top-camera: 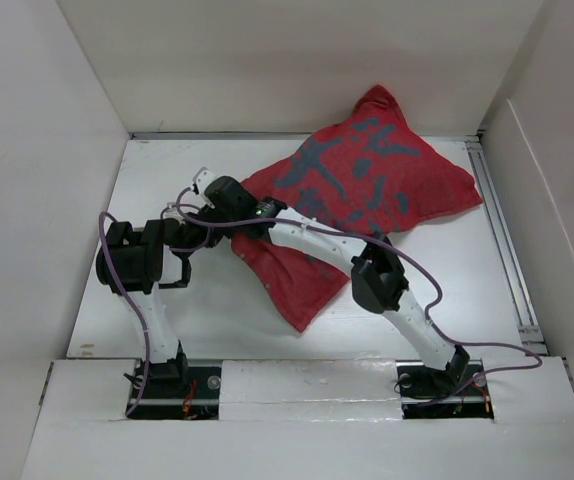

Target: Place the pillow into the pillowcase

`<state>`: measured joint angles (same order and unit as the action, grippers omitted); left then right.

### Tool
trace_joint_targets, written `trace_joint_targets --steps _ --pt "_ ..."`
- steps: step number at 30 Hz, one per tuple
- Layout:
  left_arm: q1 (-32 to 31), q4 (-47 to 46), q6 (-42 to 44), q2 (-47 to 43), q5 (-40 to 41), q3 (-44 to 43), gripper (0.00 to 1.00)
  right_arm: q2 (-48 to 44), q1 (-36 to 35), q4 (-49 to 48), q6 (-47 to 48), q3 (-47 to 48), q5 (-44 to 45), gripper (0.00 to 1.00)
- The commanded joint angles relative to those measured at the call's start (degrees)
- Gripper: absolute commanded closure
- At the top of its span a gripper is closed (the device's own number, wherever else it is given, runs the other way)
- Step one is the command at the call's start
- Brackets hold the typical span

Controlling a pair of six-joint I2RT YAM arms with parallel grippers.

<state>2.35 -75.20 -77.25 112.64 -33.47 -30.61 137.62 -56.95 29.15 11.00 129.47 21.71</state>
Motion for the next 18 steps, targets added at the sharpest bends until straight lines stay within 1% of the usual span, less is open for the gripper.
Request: trace_joint_targets --steps 1,2,3,4,6,7,8,9,12,13,14,15,17,18 --pt "-0.2 -43.2 1.5 -0.1 -3.3 -0.4 1.0 2.3 -0.6 0.0 0.9 3.6 2.4 0.31" --pt "-0.2 -43.2 2.0 -0.6 -3.3 -0.4 1.0 2.3 -0.6 -0.5 0.9 3.6 2.4 0.39" --pt "-0.2 -43.2 2.0 -0.6 -3.8 -0.4 1.0 2.3 -0.6 -1.0 0.9 3.1 2.4 0.58" --pt "-0.2 -43.2 2.0 -0.6 -3.8 -0.4 1.0 1.5 -0.6 -1.6 0.9 2.3 2.4 0.66" --pt "-0.2 -43.2 2.0 -0.6 -4.3 -1.0 1.0 0.6 -1.7 -2.8 0.3 1.8 2.4 0.77" --pt "-0.2 -43.2 2.0 -0.6 -4.3 -1.0 1.0 0.0 -1.7 -3.6 0.3 1.8 2.4 0.85" --pt "-0.2 -43.2 2.0 -0.6 -4.3 -1.0 1.0 0.0 -2.4 -3.7 0.3 1.8 3.8 0.94" --pt "-0.2 -43.2 2.0 -0.6 -4.3 -1.0 1.0 0.0 -2.4 -3.7 0.3 1.8 5.3 1.0" --pt "0.4 -43.2 2.0 -1.3 -4.9 -1.0 1.0 0.0 -2.9 -3.7 0.3 2.9 5.4 1.0" --pt "0.4 -43.2 2.0 -1.9 -6.2 -1.0 1.0 -2.5 -3.4 -4.9 0.3 -0.6 5.4 1.0" --pt "0.4 -43.2 2.0 -2.7 -6.3 -1.0 1.0 -2.5 -3.4 -4.9 0.9 -0.6 5.4 1.0" --pt "0.9 -43.2 2.0 -2.7 -7.9 -1.6 1.0 -3.5 -3.4 -5.6 1.4 -1.7 5.4 1.0" --pt "1.5 -43.2 2.5 -3.5 -9.8 -3.7 1.0 -7.3 -4.0 -5.6 2.6 -5.0 1.9 1.0" --pt "1.5 -43.2 2.5 -4.3 -12.6 -5.1 1.0 -8.9 -4.0 -5.6 3.7 -6.1 0.1 1.0"
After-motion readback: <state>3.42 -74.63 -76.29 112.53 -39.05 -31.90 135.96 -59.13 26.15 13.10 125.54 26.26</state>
